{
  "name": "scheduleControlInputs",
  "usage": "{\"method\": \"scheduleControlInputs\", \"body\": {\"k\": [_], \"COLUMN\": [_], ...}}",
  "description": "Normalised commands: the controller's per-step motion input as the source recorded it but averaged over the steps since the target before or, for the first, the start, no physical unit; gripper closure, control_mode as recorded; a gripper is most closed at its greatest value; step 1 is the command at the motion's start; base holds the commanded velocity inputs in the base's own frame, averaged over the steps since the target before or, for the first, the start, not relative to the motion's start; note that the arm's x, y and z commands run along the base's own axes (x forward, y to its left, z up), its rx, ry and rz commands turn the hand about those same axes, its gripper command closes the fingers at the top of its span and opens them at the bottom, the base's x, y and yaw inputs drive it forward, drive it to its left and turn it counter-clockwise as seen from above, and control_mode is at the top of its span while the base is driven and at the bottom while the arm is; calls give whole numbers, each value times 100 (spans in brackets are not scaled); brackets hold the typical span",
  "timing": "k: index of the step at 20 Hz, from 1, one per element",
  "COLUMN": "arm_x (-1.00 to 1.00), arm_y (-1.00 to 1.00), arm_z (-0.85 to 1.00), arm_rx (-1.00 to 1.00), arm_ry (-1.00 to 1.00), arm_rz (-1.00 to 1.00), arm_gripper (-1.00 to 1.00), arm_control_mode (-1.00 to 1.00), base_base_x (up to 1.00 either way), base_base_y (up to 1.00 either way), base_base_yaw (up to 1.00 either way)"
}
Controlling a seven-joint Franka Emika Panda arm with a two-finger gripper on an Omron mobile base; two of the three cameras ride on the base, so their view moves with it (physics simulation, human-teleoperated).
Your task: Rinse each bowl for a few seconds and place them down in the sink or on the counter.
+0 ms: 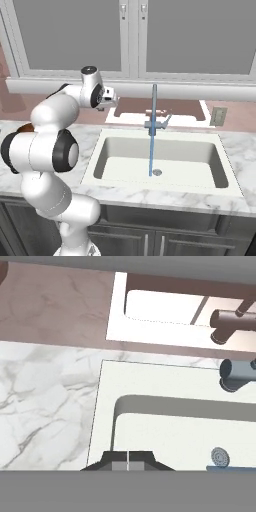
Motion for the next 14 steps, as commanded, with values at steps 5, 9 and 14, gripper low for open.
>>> {"method": "scheduleControlInputs", "body": {"k": [5, 9, 14], "arm_x": [15, 7, 1], "arm_y": [19, 22, 31], "arm_z": [-6, -5, 0], "arm_rx": [1, 3, 2], "arm_ry": [0, 0, 0], "arm_rz": [0, 0, 0], "arm_gripper": [100, 100, 100], "arm_control_mode": [-100, -100, -100], "base_base_x": [5, 0, 0], "base_base_y": [6, 0, 0], "base_base_yaw": [0, 0, 0]}}
